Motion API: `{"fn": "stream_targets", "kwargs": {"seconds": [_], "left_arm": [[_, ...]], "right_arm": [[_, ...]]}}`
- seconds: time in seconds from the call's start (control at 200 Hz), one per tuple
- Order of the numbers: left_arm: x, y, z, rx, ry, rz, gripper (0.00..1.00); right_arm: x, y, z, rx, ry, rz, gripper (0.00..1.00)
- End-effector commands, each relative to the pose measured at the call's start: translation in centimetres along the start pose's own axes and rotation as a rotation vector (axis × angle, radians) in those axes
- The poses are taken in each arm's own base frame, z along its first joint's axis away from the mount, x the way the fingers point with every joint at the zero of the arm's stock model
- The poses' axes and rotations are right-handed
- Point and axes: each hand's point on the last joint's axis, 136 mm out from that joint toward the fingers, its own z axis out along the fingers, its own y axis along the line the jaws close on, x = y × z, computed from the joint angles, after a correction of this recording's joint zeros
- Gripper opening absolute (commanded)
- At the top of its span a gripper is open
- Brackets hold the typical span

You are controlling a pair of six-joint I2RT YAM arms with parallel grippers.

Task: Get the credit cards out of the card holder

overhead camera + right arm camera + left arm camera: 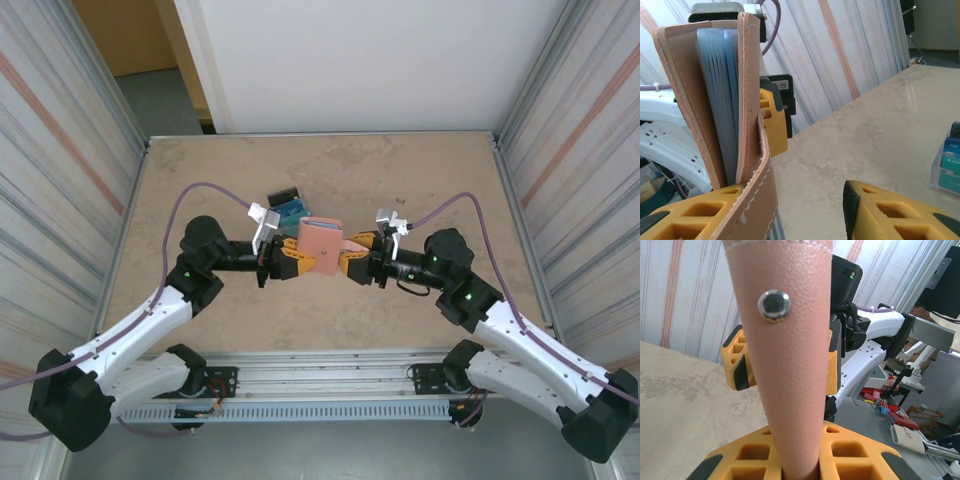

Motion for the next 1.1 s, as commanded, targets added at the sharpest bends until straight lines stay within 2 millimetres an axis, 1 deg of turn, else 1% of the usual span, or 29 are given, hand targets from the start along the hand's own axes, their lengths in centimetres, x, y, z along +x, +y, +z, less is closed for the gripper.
{"fn": "stream_targets", "kwargs": {"seconds": [0.0,0.075,0.215,0.386,0.747,0.962,1.097], "left_arm": [[-0.4,-0.6,0.3,0.017,-0.004,0.021,0.0],[-0.5,-0.7,0.3,0.017,-0.006,0.024,0.0],[-0.4,-0.7,0.4,0.02,-0.003,0.022,0.0],[-0.1,-0.5,0.4,0.009,0.002,0.017,0.0],[-0.2,-0.6,0.3,0.01,0.001,0.023,0.0],[-0.1,-0.6,0.3,0.009,0.004,0.015,0.0],[-0.1,-0.8,0.3,0.015,0.003,0.016,0.0]], "right_arm": [[-2.0,2.4,-0.6,-0.062,-0.051,-0.068,0.56],[-2.3,2.4,-0.9,-0.052,-0.061,-0.072,0.59],[-2.4,2.4,-0.9,-0.047,-0.062,-0.063,0.59],[-2.4,2.5,-0.6,-0.06,-0.052,-0.066,0.59],[-3.0,2.4,-1.9,-0.009,-0.083,-0.089,0.59],[-3.2,2.5,-1.8,-0.015,-0.087,-0.086,0.59],[-3.1,2.2,-1.5,-0.006,-0.081,-0.075,0.58]]}}
